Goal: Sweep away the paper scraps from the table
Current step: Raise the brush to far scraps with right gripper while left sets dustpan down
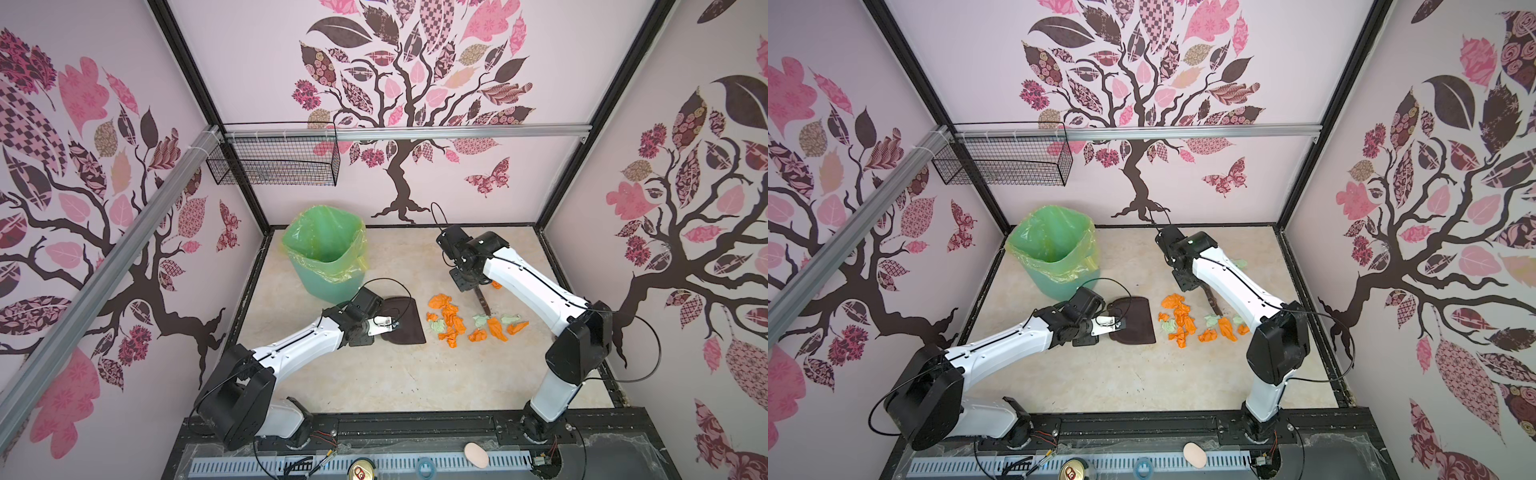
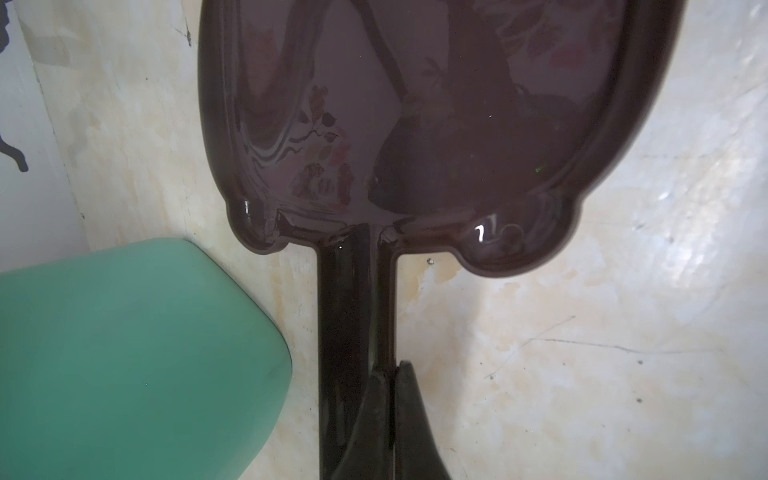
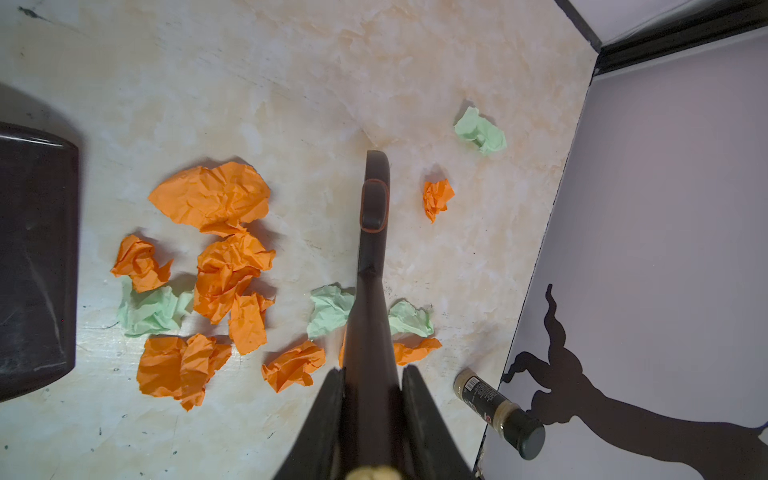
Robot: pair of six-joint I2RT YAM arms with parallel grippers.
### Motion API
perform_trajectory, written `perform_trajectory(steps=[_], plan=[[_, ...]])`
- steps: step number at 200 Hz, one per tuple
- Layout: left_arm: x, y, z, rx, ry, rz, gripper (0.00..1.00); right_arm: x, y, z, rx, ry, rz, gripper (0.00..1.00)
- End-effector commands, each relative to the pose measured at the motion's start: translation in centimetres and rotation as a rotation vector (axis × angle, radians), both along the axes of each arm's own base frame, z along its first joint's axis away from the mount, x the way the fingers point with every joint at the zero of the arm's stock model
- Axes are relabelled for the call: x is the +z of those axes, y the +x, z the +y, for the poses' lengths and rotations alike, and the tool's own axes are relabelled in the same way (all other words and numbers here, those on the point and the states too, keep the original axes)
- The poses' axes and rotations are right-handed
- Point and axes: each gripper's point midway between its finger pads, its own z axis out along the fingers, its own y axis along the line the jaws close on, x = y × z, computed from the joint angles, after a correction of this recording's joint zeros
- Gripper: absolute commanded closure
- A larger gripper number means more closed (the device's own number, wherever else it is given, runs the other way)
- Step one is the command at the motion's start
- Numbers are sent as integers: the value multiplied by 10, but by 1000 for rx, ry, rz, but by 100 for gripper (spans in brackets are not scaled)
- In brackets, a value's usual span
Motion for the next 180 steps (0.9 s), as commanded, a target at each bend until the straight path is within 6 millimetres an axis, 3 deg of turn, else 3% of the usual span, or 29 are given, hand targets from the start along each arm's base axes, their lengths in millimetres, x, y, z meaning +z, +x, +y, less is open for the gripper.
perform_trajectory(steps=[1, 15, 29, 47, 94, 125, 149, 180], plan=[[-9, -3, -1, 7, -7, 11, 100, 65, 9, -18, -53, -5, -219, 100], [-11, -6, 0, 3, -8, 20, 100, 90, 16, -31, -63, -78, -308, 100], [-12, -8, 0, 1, -13, 25, 100, 109, 29, -58, -108, -222, -381, 100], [-14, -11, 0, -1, -19, 35, 100, 109, 56, -83, -111, -340, -443, 100], [-13, -15, -1, 8, -40, 45, 100, 49, 133, -113, -22, -467, -418, 100], [-10, -16, 1, 12, -43, 41, 100, 5, 171, -107, 22, -492, -317, 100], [-6, -17, 0, 13, -55, 34, 100, -21, 172, -105, 38, -493, -216, 100], [-6, -17, 0, 9, -61, 29, 100, -45, 145, -92, 83, -427, -141, 100]])
